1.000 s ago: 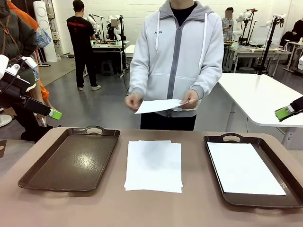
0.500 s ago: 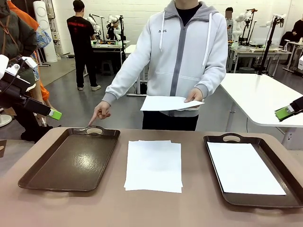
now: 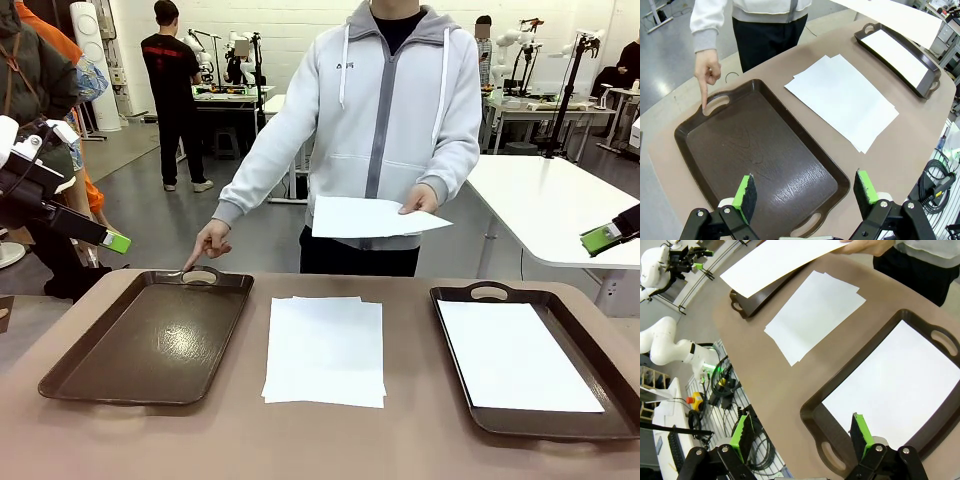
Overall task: Sort the A4 documents.
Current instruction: Receive the A4 Paper.
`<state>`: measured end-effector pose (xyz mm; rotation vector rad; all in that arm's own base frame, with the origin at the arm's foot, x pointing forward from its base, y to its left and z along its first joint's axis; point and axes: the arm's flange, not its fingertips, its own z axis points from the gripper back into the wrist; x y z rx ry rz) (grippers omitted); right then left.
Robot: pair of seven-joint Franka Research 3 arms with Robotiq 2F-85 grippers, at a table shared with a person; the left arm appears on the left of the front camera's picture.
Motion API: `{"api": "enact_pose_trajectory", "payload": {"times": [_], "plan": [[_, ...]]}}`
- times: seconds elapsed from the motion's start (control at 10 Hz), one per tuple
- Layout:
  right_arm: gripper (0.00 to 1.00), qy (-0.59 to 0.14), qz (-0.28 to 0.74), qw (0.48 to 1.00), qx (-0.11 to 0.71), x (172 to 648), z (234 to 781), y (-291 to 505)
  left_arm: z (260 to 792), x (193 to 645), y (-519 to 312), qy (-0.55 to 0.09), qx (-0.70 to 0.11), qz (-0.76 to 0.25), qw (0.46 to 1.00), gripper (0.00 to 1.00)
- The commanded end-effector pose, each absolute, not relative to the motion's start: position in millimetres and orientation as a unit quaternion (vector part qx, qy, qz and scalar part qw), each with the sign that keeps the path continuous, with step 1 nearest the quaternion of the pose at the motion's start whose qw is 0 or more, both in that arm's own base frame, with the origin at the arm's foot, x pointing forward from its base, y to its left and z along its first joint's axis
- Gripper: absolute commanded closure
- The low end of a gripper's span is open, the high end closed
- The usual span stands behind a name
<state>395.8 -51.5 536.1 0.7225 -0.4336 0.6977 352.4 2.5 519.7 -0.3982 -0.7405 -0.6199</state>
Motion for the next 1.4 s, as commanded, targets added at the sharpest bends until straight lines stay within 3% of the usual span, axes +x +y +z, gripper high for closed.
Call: {"api": "enact_pose_trajectory", "payload": {"times": [0.0, 0.8, 1.3], "plan": [[0.0, -0.205, 0.335, 0.852, 0.347, 396, 535, -50, 518, 354, 5, -0.354, -0.195, -0.301, 0.864, 0.0], [0.0, -0.205, 0.335, 0.852, 0.347, 396, 535, -50, 520, 352, 3, -0.354, -0.19, -0.296, 0.867, 0.0], [0.0, -0.205, 0.335, 0.852, 0.347, 396, 535, -50, 492, 423, -27, -0.309, -0.288, -0.222, 0.879, 0.0]]}}
